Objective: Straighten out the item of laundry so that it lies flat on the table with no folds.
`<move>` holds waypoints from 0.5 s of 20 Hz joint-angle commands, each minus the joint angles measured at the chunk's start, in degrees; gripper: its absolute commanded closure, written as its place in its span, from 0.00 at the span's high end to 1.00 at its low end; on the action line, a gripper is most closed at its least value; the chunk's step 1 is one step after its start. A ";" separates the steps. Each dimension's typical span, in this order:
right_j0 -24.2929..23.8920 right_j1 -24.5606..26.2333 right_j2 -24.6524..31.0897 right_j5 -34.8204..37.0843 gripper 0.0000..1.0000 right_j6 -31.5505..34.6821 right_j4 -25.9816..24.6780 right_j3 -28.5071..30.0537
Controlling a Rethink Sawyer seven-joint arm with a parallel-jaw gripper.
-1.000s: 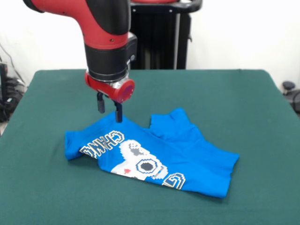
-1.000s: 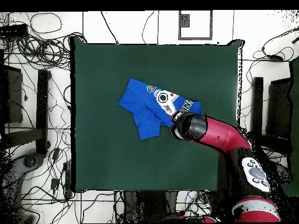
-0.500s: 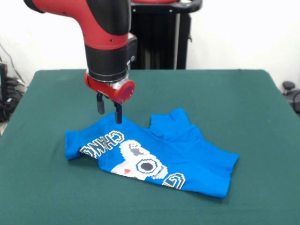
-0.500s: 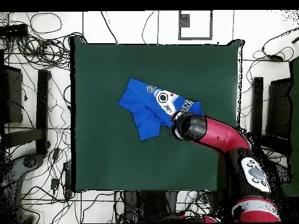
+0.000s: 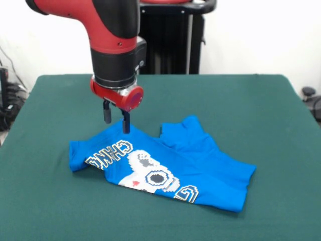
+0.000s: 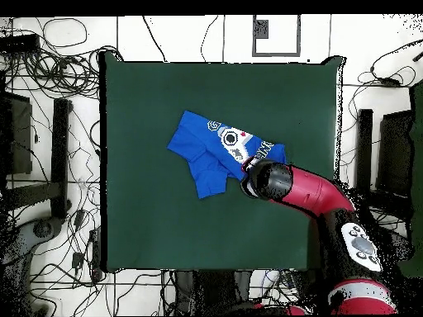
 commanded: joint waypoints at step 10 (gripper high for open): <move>0.60 6.89 3.22 -5.45 1.00 8.15 1.60 5.68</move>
